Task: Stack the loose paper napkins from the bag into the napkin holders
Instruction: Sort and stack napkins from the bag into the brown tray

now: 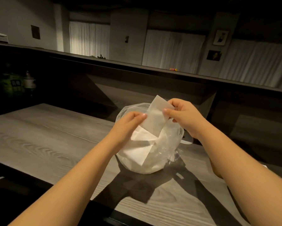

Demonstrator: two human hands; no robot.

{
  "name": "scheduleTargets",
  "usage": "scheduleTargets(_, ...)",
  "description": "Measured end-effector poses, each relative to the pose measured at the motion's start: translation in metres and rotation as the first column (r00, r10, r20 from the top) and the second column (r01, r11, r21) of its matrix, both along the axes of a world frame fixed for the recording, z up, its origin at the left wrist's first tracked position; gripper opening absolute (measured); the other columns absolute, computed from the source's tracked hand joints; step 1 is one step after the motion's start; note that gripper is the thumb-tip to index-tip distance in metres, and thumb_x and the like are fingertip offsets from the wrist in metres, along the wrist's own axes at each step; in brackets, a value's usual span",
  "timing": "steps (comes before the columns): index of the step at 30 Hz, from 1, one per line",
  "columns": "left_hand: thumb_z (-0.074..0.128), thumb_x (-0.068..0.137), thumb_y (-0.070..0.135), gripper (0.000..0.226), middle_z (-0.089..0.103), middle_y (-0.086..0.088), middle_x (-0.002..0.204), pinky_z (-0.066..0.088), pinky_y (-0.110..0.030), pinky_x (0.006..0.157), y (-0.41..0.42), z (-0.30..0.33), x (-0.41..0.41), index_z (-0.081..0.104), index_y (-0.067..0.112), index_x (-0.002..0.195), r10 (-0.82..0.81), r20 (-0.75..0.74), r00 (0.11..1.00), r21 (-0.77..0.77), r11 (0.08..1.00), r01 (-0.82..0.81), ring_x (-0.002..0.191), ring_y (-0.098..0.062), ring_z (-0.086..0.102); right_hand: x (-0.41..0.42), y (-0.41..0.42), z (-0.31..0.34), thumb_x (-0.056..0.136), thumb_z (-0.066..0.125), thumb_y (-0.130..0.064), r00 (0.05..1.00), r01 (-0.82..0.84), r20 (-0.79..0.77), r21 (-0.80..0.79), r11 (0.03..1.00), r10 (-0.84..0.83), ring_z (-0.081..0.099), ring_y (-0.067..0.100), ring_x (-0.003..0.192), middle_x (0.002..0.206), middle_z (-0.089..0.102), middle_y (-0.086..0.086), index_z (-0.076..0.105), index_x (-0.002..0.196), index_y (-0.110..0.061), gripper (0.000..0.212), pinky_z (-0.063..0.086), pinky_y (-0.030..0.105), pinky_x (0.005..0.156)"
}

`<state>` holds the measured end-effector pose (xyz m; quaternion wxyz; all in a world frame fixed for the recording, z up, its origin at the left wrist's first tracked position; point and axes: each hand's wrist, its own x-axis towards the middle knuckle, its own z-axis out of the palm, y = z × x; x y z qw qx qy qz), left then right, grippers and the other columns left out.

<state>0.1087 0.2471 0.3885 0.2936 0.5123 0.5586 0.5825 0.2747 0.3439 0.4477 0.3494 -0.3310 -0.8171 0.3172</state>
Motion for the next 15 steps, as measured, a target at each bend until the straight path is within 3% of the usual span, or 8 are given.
scheduleTargets(2, 0.059, 0.084, 0.059, 0.045, 0.066, 0.008, 0.110, 0.046, -0.024, 0.086, 0.001, 0.000, 0.006, 0.062, 0.024, 0.112, -0.063, -0.060, 0.996, -0.018, 0.998, 0.062, 0.102, -0.008, 0.062, -0.006, -0.002, -0.002, 0.093, 0.064, -0.017, 0.999, -0.016, 0.043, 0.020, 1.000, 0.015, 0.061, 0.005, 0.069, 0.082, 0.069, -0.001, 0.066, 0.090, -0.016, 0.004, 0.047, 0.016, 0.062)
scheduleTargets(4, 0.064, 0.082, 0.061, 0.047, 0.068, 0.009, 0.112, 0.047, -0.027, 0.088, 0.001, 0.002, 0.008, 0.062, 0.027, 0.115, -0.116, -0.021, 0.993, -0.046, 0.992, 0.115, 0.105, -0.008, 0.062, -0.010, -0.003, -0.004, 0.093, 0.064, -0.016, 0.999, -0.015, 0.039, 0.012, 1.000, 0.015, 0.061, 0.004, 0.069, 0.081, 0.067, -0.004, 0.066, 0.092, -0.014, 0.004, 0.047, 0.012, 0.058)
scheduleTargets(7, 0.069, 0.089, 0.041, 0.020, 0.071, 0.011, 0.103, 0.051, -0.028, 0.083, 0.000, -0.001, 0.001, 0.066, 0.032, 0.106, -0.121, -0.126, 0.985, -0.192, 0.977, 0.096, 0.098, -0.011, 0.066, -0.011, -0.001, -0.009, 0.093, 0.063, -0.013, 1.000, 0.025, 0.005, -0.024, 0.999, -0.024, 0.061, 0.011, 0.073, 0.085, 0.068, 0.003, 0.066, 0.090, -0.012, 0.004, 0.046, 0.014, 0.057)
scheduleTargets(10, 0.066, 0.088, 0.025, 0.013, 0.072, 0.004, 0.089, 0.053, -0.025, 0.067, -0.004, -0.007, -0.002, 0.071, 0.018, 0.097, -0.039, -0.225, 0.974, -0.270, 0.963, -0.024, 0.080, -0.014, 0.067, -0.006, -0.002, -0.009, 0.092, 0.065, -0.017, 0.998, 0.053, -0.042, -0.011, 0.999, -0.054, 0.060, 0.013, 0.075, 0.087, 0.069, 0.006, 0.066, 0.084, -0.014, 0.008, 0.046, 0.020, 0.064)
scheduleTargets(12, 0.061, 0.088, 0.017, 0.016, 0.069, -0.003, 0.084, 0.049, -0.026, 0.062, -0.004, -0.010, -0.003, 0.072, 0.010, 0.098, 0.001, -0.188, 0.982, -0.264, 0.963, -0.052, 0.071, -0.017, 0.062, -0.001, -0.006, -0.005, 0.089, 0.066, -0.036, 0.996, -0.047, -0.081, -0.066, 0.997, 0.042, 0.059, 0.018, 0.077, 0.083, 0.066, 0.010, 0.065, 0.078, -0.005, 0.033, 0.048, 0.026, 0.071)
scheduleTargets(13, 0.059, 0.091, 0.015, 0.016, 0.069, -0.003, 0.088, 0.049, -0.027, 0.063, -0.003, -0.010, -0.003, 0.072, 0.014, 0.100, 0.022, -0.155, 0.988, -0.242, 0.968, -0.059, 0.074, -0.019, 0.063, 0.000, -0.008, -0.003, 0.085, 0.060, -0.050, 0.992, -0.105, -0.081, -0.128, 0.986, 0.095, 0.060, 0.021, 0.080, 0.082, 0.066, 0.010, 0.065, 0.073, -0.002, 0.049, 0.049, 0.031, 0.076)
scheduleTargets(15, 0.055, 0.096, 0.014, 0.022, 0.070, -0.003, 0.102, 0.056, -0.035, 0.072, 0.000, -0.010, -0.001, 0.069, 0.029, 0.104, 0.047, -0.052, 0.998, -0.180, 0.982, -0.056, 0.088, -0.025, 0.068, 0.000, -0.009, -0.001, 0.086, 0.042, -0.062, 0.992, -0.117, -0.074, -0.227, 0.967, 0.103, 0.065, 0.022, 0.090, 0.088, 0.074, 0.005, 0.069, 0.066, -0.009, 0.063, 0.049, 0.037, 0.084)
